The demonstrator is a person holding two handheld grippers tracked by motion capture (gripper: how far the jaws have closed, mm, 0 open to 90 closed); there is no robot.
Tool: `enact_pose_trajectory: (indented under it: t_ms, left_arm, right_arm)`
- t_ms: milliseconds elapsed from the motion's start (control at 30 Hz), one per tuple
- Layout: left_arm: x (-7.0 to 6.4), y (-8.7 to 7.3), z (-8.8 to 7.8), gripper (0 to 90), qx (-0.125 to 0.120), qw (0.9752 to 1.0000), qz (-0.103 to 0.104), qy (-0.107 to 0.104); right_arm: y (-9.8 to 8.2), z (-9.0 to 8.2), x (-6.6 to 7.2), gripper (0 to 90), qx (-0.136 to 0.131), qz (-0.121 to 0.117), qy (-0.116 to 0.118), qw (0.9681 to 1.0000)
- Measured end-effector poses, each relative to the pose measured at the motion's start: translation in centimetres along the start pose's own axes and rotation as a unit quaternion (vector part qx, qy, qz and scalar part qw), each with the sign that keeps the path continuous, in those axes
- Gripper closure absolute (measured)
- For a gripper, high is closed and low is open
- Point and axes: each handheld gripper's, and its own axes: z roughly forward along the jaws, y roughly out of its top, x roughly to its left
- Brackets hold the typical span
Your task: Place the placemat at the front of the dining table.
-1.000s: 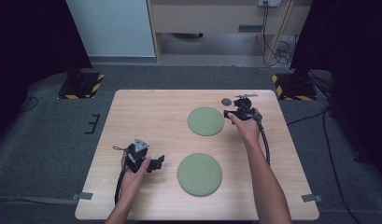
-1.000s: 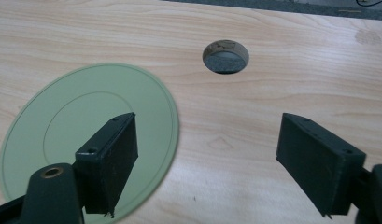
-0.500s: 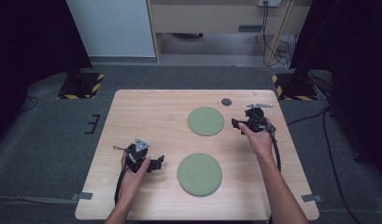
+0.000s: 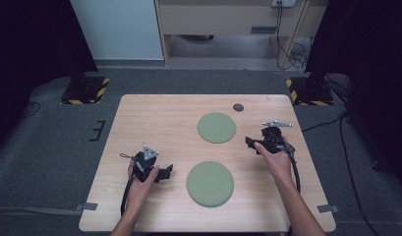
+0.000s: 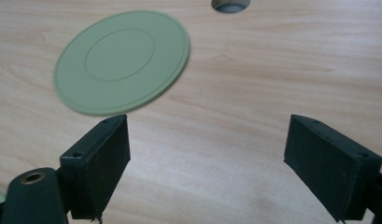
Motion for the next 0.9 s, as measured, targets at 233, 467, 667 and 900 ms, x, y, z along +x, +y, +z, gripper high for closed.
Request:
enact_pose_trajectory:
  t_ms: [233, 467, 667, 900]
  left_arm:
    - [0.6, -0.2, 0.0, 2.2, 0.003, 0.9999, -0.007, 0.007]
    - [0.8, -0.3, 0.5, 2.4, 0.020, 0.9997, -0.006, 0.015]
    - [0.7, -0.3, 0.6, 2.3, 0.025, 0.9995, -0.006, 0.020]
    - [0.7, -0.3, 0.6, 1.6, 0.029, 0.9993, -0.005, 0.024]
  right_arm:
    - [-2.1, -0.3, 0.4, 11.2, 0.017, -0.001, 0.003, 0.9999]
    - [-4.5, 0.5, 0.2, 9.9, 0.038, -0.005, -0.022, 0.9990]
    - [-5.9, 1.0, -0.1, 10.0, 0.031, -0.009, -0.046, 0.9984]
    - [-6.8, 1.0, 0.1, 6.4, 0.018, -0.027, -0.072, 0.9969]
